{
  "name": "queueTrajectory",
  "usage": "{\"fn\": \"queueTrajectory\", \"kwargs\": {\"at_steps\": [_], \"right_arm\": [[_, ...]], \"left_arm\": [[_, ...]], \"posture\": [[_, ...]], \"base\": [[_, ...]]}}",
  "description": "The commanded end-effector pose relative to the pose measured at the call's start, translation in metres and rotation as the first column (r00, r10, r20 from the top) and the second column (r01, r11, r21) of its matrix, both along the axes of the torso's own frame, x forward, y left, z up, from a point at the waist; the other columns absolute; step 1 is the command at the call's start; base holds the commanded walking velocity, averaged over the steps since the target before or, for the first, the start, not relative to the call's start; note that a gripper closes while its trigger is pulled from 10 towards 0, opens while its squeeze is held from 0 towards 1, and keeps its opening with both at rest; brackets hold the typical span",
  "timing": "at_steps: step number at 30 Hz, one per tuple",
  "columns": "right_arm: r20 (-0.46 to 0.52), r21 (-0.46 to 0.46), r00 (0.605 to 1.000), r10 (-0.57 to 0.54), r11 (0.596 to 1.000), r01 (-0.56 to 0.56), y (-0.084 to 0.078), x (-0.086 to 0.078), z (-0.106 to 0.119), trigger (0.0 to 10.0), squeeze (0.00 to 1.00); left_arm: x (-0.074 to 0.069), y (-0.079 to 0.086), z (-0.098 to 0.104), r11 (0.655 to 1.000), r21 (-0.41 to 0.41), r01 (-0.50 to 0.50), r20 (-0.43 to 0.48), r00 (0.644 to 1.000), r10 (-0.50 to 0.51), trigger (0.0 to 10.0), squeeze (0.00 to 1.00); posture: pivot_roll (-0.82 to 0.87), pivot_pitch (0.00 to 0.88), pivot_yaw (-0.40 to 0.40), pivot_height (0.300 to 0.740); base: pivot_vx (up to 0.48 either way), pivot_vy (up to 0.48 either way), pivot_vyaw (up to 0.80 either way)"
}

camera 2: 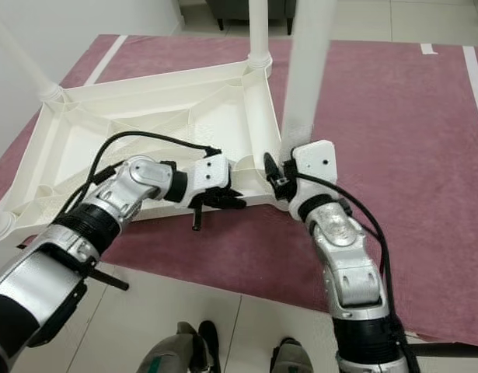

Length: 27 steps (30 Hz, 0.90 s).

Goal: Building children table

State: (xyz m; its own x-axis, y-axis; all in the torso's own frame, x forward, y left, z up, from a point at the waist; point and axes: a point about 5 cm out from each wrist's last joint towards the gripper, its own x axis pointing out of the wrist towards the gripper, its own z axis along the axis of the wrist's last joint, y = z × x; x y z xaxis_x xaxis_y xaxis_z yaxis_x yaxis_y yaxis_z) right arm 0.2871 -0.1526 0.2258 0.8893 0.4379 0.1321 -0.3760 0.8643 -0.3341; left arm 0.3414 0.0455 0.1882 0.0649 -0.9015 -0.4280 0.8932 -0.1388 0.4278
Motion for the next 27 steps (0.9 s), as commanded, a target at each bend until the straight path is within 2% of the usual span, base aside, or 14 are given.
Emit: {"fn": "queueTrajectory", "kwargs": {"at_steps": [1, 6, 9, 11, 12, 13, 14, 16, 17, 21, 24, 25, 26, 27], "right_arm": [[-0.016, -0.033, 0.989, 0.148, 0.988, -0.149, 0.004, -0.009, 0.004, 10.0, 0.00], [-0.081, -0.067, 0.954, 0.287, 0.954, -0.293, 0.010, -0.019, -0.001, 10.0, 0.00], [-0.145, -0.079, 0.904, 0.402, 0.906, -0.415, 0.016, -0.028, -0.006, 10.0, 0.00], [-0.145, -0.079, 0.904, 0.402, 0.906, -0.415, 0.016, -0.028, -0.006, 10.0, 0.00], [-0.166, -0.072, 0.878, 0.449, 0.883, -0.465, 0.019, -0.032, -0.008, 10.0, 0.00], [-0.166, -0.072, 0.878, 0.449, 0.883, -0.465, 0.019, -0.032, -0.008, 10.0, 0.00], [-0.179, -0.042, 0.832, 0.525, 0.841, -0.539, 0.026, -0.037, -0.010, 4.4, 0.00], [-0.179, -0.042, 0.832, 0.525, 0.841, -0.539, 0.026, -0.037, -0.010, 4.4, 0.00], [-0.179, -0.031, 0.824, 0.538, 0.834, -0.551, 0.029, -0.037, -0.011, 0.0, 0.00], [-0.188, -0.040, 0.834, 0.519, 0.844, -0.534, 0.028, -0.033, -0.014, 0.0, 0.00], [-0.224, -0.107, 0.929, 0.293, 0.941, -0.322, 0.014, -0.013, -0.031, 0.0, 0.00], [-0.224, -0.107, 0.929, 0.293, 0.941, -0.322, 0.014, -0.013, -0.031, 0.0, 0.00], [-0.238, -0.111, 0.952, 0.194, 0.968, -0.225, 0.008, -0.006, -0.037, 0.0, 0.00], [-0.238, -0.111, 0.952, 0.194, 0.968, -0.225, 0.008, -0.006, -0.037, 0.0, 0.00]], "left_arm": [[-0.019, 0.017, 0.005, 0.945, 0.136, 0.298, -0.045, 0.954, -0.295, 0.0, 0.00], [-0.024, 0.030, 0.004, 0.929, 0.175, 0.326, -0.057, 0.945, -0.321, 0.0, 0.00], [-0.028, 0.044, 0.003, 0.913, 0.212, 0.349, -0.068, 0.937, -0.342, 0.0, 0.00], [-0.028, 0.044, 0.003, 0.913, 0.212, 0.349, -0.068, 0.937, -0.342, 0.0, 0.00], [-0.030, 0.050, 0.003, 0.907, 0.226, 0.354, -0.073, 0.935, -0.347, 0.0, 0.00], [-0.030, 0.050, 0.003, 0.907, 0.226, 0.354, -0.073, 0.935, -0.347, 0.0, 0.00], [-0.030, 0.056, 0.004, 0.910, 0.239, 0.338, -0.071, 0.941, -0.330, 0.0, 0.00], [-0.030, 0.056, 0.004, 0.910, 0.239, 0.338, -0.071, 0.941, -0.330, 0.0, 0.00], [-0.029, 0.056, 0.004, 0.915, 0.236, 0.328, -0.068, 0.945, -0.321, 0.0, 0.00], [-0.029, 0.053, 0.003, 0.923, 0.226, 0.313, -0.062, 0.950, -0.307, 0.0, 0.00], [-0.021, 0.037, 0.006, 0.956, 0.153, 0.250, -0.036, 0.968, -0.247, 0.0, 0.00], [-0.021, 0.037, 0.006, 0.956, 0.153, 0.250, -0.036, 0.968, -0.247, 0.0, 0.00], [-0.016, 0.029, 0.008, 0.965, 0.123, 0.230, -0.029, 0.973, -0.228, 0.0, 0.00], [-0.016, 0.029, 0.008, 0.965, 0.123, 0.230, -0.029, 0.973, -0.228, 0.0, 0.00]], "posture": [[-0.08, 0.194, 0.172, 0.740], [-0.07, 0.195, 0.170, 0.740], [-0.07, 0.195, 0.166, 0.740], [-0.07, 0.195, 0.166, 0.740], [-0.07, 0.195, 0.166, 0.740], [-0.07, 0.195, 0.166, 0.740], [-0.06, 0.195, 0.159, 0.740], [-0.06, 0.195, 0.159, 0.740], [-0.06, 0.197, 0.157, 0.740], [-0.06, 0.197, 0.157, 0.740], [-0.07, 0.201, 0.158, 0.740], [-0.07, 0.201, 0.158, 0.740], [-0.07, 0.201, 0.158, 0.740], [-0.07, 0.201, 0.158, 0.740]], "base": [[0.000, 0.000, 0.00], [0.000, 0.000, 0.00], [0.000, 0.000, 0.00], [0.000, 0.000, 0.00], [0.000, 0.000, 0.00], [0.000, 0.000, 0.00], [0.000, 0.000, 0.00], [0.000, 0.000, 0.00], [0.000, 0.000, 0.00], [0.000, 0.000, 0.00], [0.000, 0.000, 0.00], [0.000, 0.000, 0.00], [0.000, 0.000, 0.00], [0.000, 0.000, 0.00]]}}
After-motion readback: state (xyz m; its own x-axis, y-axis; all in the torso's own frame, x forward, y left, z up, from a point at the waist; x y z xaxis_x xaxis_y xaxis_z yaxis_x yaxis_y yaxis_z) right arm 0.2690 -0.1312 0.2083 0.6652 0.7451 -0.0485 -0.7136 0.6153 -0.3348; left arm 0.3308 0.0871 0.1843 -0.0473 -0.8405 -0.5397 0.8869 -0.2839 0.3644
